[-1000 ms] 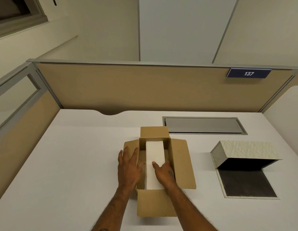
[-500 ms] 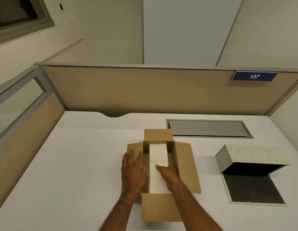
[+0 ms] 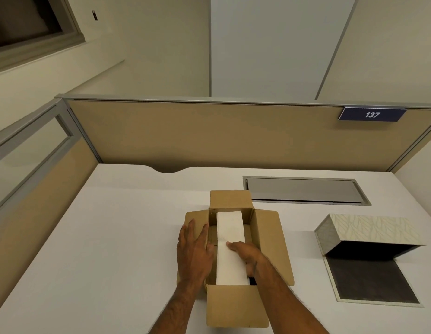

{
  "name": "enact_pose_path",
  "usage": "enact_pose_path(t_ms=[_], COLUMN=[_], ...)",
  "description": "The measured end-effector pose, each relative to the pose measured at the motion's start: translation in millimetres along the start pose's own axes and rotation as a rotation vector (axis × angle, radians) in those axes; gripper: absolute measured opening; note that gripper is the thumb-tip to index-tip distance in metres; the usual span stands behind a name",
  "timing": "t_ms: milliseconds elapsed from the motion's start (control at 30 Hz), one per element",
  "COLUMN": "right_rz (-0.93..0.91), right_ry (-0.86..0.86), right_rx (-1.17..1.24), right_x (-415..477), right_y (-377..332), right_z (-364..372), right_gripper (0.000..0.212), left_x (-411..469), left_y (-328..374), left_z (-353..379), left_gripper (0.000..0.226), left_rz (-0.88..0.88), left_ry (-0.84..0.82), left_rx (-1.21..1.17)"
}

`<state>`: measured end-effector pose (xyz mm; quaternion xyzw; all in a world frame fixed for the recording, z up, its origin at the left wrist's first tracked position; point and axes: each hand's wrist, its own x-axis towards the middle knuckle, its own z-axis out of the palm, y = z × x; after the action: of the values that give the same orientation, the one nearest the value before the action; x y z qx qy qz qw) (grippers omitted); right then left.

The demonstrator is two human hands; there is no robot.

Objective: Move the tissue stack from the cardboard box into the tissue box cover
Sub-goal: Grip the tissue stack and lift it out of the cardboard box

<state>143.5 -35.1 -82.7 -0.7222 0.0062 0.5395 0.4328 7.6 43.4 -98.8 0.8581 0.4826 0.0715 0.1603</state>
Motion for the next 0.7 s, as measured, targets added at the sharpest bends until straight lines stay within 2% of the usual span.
enact_pose_path(t_ms=[700], right_rz=[-0.016], right_ry=[-0.05], right_rx=[0.082], right_x=[-7.2], right_y=[6.7], right_z=[-5.9], right_gripper=[0.043], left_x=[-3.4], left_y=[3.2], left_z=[-2.9], left_gripper=[0.061], left_rz=[-0.009], left_ry=[0.001], left_rx=[0.046])
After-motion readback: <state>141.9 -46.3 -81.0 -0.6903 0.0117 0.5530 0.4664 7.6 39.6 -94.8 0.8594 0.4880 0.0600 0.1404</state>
